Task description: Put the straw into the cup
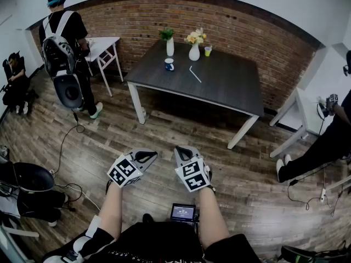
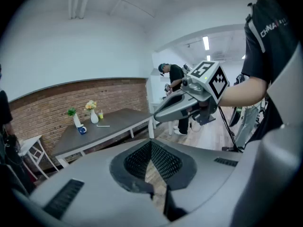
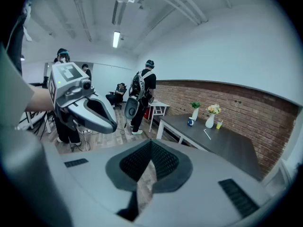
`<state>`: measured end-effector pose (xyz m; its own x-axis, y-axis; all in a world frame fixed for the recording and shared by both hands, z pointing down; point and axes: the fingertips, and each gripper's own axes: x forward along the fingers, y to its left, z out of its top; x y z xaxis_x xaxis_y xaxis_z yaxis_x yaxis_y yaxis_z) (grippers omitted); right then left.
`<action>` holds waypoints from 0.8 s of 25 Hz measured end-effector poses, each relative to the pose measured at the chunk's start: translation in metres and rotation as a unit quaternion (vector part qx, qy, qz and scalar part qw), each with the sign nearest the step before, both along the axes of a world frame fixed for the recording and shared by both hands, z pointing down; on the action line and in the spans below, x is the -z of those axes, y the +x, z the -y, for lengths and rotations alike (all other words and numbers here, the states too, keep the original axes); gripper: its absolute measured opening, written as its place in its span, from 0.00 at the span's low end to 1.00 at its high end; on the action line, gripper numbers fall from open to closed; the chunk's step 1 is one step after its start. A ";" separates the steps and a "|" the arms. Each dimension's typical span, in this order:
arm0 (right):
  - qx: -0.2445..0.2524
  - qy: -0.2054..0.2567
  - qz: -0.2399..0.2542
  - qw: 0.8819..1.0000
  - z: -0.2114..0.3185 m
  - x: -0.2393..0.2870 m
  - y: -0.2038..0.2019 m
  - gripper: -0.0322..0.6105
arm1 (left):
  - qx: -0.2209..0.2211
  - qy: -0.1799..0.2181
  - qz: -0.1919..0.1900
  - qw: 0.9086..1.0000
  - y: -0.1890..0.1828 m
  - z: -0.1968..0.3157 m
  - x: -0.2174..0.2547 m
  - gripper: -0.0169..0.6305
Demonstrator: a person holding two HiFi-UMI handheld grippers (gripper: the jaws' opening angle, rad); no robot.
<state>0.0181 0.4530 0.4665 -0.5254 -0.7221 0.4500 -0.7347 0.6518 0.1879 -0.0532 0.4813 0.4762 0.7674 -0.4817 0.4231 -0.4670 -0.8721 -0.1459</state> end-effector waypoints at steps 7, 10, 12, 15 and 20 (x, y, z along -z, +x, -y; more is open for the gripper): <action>0.015 0.008 -0.021 1.000 -0.002 0.011 -0.001 0.06 | 0.012 0.022 0.007 1.000 -0.002 0.005 0.011 0.03; 0.002 0.008 -0.008 1.000 -0.003 0.014 0.002 0.06 | 0.012 0.019 -0.008 1.000 0.002 0.005 0.014 0.03; -0.005 0.008 0.001 1.000 -0.005 0.016 0.003 0.06 | 0.018 0.018 -0.012 1.000 0.002 0.005 0.015 0.03; -0.010 0.007 0.005 1.000 -0.007 0.017 0.007 0.06 | 0.030 0.015 -0.017 0.999 0.002 0.007 0.015 0.03; -0.017 0.002 0.028 0.999 -0.005 0.019 0.010 0.06 | 0.038 0.008 -0.045 0.998 0.004 0.011 0.018 0.03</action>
<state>0.0286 0.4581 0.4473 -0.5245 -0.7413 0.4188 -0.7657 0.6258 0.1486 -0.0496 0.4698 0.4582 0.7628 -0.5467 0.3452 -0.5439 -0.8313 -0.1146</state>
